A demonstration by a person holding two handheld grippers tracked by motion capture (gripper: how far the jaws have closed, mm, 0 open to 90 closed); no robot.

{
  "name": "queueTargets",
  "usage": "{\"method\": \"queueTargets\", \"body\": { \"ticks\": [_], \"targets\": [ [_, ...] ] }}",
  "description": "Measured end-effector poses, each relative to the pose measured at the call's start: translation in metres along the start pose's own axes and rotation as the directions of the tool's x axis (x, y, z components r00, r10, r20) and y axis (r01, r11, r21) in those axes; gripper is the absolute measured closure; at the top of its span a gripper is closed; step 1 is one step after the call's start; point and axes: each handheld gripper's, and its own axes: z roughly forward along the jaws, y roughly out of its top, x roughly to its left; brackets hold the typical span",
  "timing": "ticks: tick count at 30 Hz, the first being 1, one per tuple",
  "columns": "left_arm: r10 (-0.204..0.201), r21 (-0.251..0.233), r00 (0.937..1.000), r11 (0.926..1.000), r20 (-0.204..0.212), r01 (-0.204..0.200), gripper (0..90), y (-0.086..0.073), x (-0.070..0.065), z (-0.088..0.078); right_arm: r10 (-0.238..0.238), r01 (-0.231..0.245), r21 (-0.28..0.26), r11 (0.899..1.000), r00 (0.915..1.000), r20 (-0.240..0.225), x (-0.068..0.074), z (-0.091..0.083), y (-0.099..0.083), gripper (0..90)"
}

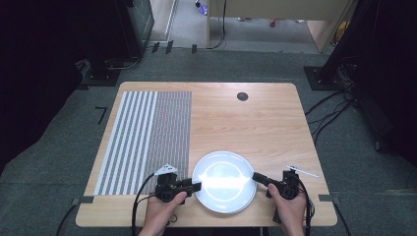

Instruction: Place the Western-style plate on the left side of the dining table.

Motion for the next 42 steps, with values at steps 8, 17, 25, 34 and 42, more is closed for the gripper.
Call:
{"method": "queueTargets", "body": {
  "ticks": [8,17,25,34,42],
  "targets": [
    [-0.016,-0.018,0.9999,0.9997,-0.004,0.016,51.9,0.003,0.004,-0.006,-0.011,0.011,0.015,1.0,0.9997,-0.023,0.002,0.004,-0.002,77.2],
    [-0.044,-0.017,0.999,0.9989,0.0,0.044,63.2,0.004,0.011,-0.011,-0.022,0.023,0.034,0.999,0.9995,-0.022,0.004,0.011,-0.006,77.0],
    [-0.034,-0.015,0.9994,0.9993,-0.005,0.034,68.2,0.005,0.012,-0.015,-0.026,0.027,0.03,0.999,0.9995,-0.019,0.005,0.012,-0.007,77.4],
    [-0.046,-0.027,0.9989,0.9986,-0.01,0.046,68.5,0.006,0.016,-0.023,-0.039,0.04,0.046,0.998,0.999,-0.024,0.01,0.017,-0.011,78.1],
    [-0.043,-0.026,0.999,0.9987,-0.014,0.043,70.1,0.007,0.018,-0.028,-0.046,0.047,0.046,0.998,0.9985,-0.029,0.014,0.018,-0.013,78.5]
  ]
}}
